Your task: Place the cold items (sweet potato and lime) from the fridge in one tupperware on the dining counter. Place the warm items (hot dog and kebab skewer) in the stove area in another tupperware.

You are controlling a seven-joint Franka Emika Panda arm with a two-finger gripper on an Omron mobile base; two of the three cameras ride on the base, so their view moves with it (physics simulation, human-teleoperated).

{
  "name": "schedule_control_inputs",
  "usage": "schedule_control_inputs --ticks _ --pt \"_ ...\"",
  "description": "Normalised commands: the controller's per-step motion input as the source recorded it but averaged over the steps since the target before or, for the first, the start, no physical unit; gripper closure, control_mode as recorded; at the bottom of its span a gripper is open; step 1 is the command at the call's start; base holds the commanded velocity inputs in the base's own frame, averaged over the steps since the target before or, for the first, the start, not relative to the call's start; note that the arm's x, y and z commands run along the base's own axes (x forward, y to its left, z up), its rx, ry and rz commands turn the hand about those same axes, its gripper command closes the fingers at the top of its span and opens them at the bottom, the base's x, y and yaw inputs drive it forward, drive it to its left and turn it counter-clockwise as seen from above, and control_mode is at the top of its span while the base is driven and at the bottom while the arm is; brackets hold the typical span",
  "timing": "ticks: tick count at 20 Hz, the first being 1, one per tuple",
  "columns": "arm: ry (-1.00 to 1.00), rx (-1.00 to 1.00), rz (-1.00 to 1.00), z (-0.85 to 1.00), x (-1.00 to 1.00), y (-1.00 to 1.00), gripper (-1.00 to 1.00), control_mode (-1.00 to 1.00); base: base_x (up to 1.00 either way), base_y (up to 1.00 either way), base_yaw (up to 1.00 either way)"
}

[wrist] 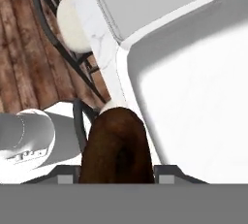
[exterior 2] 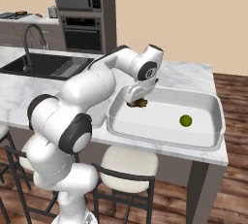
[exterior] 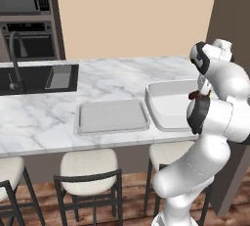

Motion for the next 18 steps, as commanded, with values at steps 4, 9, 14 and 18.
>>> schedule_control_inputs --ticks 4,9,14,18 --pt "-0.1 0.01 0.23 -0.48 0.52 0.0 1.0 -1.0 0.0 0.0 0.0" --pt "-0.05 0.05 0.19 -0.39 0.49 0.0 1.0 -1.0 0.0 0.0 0.0" --pt "-0.04 0.06 0.11 -0.31 0.34 -0.02 1.0 -1.0 0.0 0.0 0.0" --pt "0.0 0.01 0.05 -0.31 0.31 0.0 1.0 -1.0 0.0 0.0 0.0"
